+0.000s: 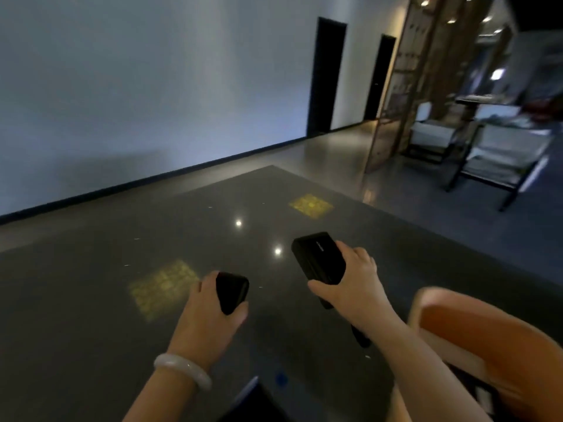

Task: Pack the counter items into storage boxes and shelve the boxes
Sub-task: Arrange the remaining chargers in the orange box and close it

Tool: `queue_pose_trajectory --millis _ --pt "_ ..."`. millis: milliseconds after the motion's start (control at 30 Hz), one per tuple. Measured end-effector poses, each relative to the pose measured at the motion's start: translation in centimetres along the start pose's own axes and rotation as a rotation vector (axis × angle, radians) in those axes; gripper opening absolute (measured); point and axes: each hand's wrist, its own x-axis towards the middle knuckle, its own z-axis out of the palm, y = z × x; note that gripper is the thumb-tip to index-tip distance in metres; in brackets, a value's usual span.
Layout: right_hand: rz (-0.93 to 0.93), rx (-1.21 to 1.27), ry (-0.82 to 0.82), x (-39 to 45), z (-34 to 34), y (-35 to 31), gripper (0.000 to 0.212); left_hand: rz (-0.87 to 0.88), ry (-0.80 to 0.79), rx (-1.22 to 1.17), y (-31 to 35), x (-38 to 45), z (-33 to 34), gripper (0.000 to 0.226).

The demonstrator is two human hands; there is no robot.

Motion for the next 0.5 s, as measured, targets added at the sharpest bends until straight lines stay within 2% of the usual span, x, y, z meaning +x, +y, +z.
queue_pose_trajectory --millis 100,233,400,500 --pt "0.011 -0.059 0.080 -0.7 -5.5 5.5 0.091 0.080 -0.080 -0.017 4.5 0.1 5.5 0.059" --pt "0.090 -0.129 0.137 -2.0 -11.3 11.5 0.090 0.183 -0.233 0.042 9.1 -1.4 11.4 0.075" --pt "0.157 -0.176 0.002 -3.6 -15.0 16.9 0.085 0.274 -0.415 0.126 12.8 -2.6 16.3 0.088" --pt "0.175 -0.223 -0.122 -4.2 -15.0 18.7 0.081 0.306 -0.493 0.166 13.9 -3.0 17.9 0.085"
